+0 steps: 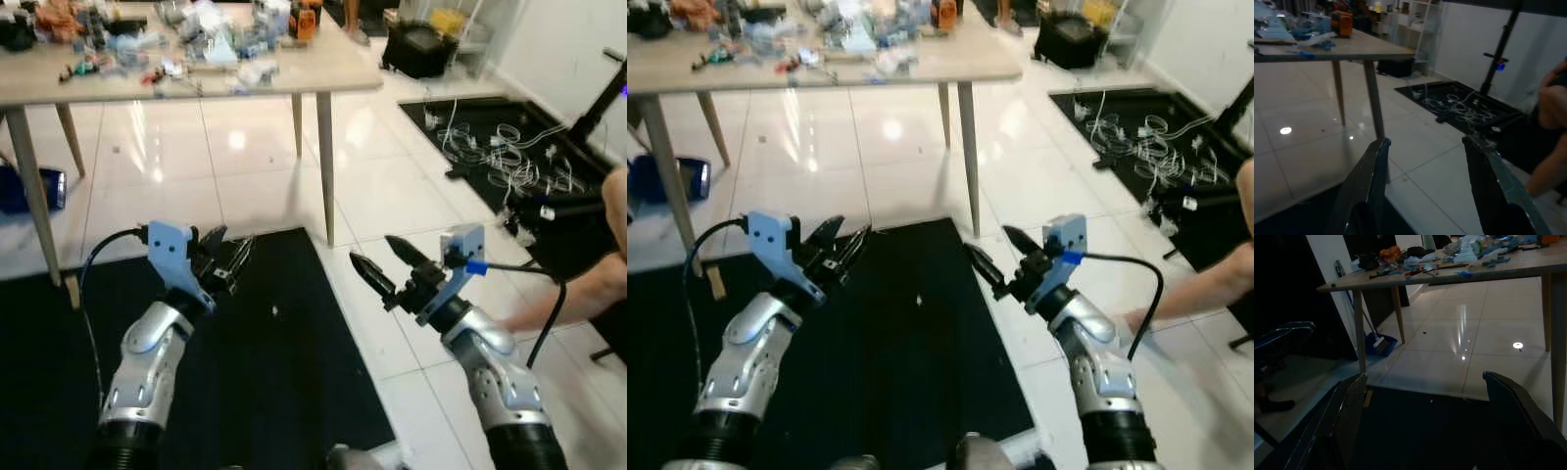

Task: Picking trash to rubbish bin

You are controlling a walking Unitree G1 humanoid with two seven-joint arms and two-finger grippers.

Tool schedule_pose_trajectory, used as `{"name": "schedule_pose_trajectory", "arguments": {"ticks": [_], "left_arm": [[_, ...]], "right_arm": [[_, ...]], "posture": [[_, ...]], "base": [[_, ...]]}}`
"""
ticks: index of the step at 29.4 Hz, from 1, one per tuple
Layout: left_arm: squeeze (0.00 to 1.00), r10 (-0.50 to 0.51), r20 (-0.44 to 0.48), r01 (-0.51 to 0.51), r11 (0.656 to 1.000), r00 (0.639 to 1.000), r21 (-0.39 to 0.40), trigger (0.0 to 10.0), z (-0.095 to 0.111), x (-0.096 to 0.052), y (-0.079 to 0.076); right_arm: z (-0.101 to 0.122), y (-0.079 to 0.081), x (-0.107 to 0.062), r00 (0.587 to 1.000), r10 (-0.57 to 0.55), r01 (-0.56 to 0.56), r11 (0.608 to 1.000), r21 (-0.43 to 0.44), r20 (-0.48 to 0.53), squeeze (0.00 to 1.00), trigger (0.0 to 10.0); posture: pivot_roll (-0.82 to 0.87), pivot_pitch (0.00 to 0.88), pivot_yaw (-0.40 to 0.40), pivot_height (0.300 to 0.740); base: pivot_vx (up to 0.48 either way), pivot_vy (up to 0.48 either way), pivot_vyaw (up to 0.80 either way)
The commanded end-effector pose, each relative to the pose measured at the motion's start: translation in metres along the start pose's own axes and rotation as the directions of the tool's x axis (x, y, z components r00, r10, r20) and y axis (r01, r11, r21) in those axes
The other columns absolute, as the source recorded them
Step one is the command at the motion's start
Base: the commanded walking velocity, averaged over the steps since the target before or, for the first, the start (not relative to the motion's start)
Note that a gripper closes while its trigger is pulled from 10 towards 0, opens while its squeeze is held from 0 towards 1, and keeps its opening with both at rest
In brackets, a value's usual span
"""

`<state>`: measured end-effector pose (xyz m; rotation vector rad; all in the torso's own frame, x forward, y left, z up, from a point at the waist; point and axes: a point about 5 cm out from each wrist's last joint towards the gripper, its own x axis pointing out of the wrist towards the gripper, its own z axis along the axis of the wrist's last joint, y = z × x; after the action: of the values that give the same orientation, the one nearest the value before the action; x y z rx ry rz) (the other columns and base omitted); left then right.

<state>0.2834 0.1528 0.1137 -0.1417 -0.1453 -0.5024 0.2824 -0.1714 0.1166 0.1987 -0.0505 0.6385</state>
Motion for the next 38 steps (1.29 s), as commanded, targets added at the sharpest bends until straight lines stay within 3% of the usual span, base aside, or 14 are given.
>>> {"name": "schedule_pose_trajectory", "arguments": {"ticks": [1, 17, 23, 38], "left_arm": [[0.00, -0.011, 0.002, 0.011, 1.000, 1.000, -0.009, 10.0, 0.0002, 0.0011, -0.0023], [0.00, -0.019, 0.005, 0.019, 1.000, 1.000, -0.008, 10.0, 0.0010, 0.0021, -0.0031], [0.00, -0.021, 0.005, 0.021, 1.000, 1.000, -0.007, 10.0, 0.0005, 0.0019, -0.0027], [0.00, -0.015, 0.006, 0.015, 1.000, 1.000, -0.011, 10.0, -0.0011, 0.0023, -0.0023]], "right_arm": [[0.0031, -0.0025, -0.0017, 1.000, -0.008, 0.008, 1.000, -0.010, 0.005, 0.00, 10.0], [0.0055, -0.0016, -0.0010, 1.000, -0.006, 0.007, 1.000, -0.018, 0.003, 0.00, 10.0], [0.0056, -0.0008, -0.0009, 1.000, -0.006, 0.006, 1.000, -0.018, 0.003, 0.00, 10.0], [0.0042, -0.0005, -0.0014, 1.000, -0.008, 0.008, 1.000, -0.019, -0.002, 0.00, 10.0]], "posture": [[-0.05, 0.000, -0.035, 0.740], [-0.06, 0.000, -0.035, 0.740], [-0.05, 0.000, -0.035, 0.740], [-0.06, 0.000, -0.033, 0.740]], "base": [[0.480, 0.000, 0.00], [0.480, 0.000, 0.00], [0.480, 0.000, -0.77], [0.480, 0.000, 0.00]]}}
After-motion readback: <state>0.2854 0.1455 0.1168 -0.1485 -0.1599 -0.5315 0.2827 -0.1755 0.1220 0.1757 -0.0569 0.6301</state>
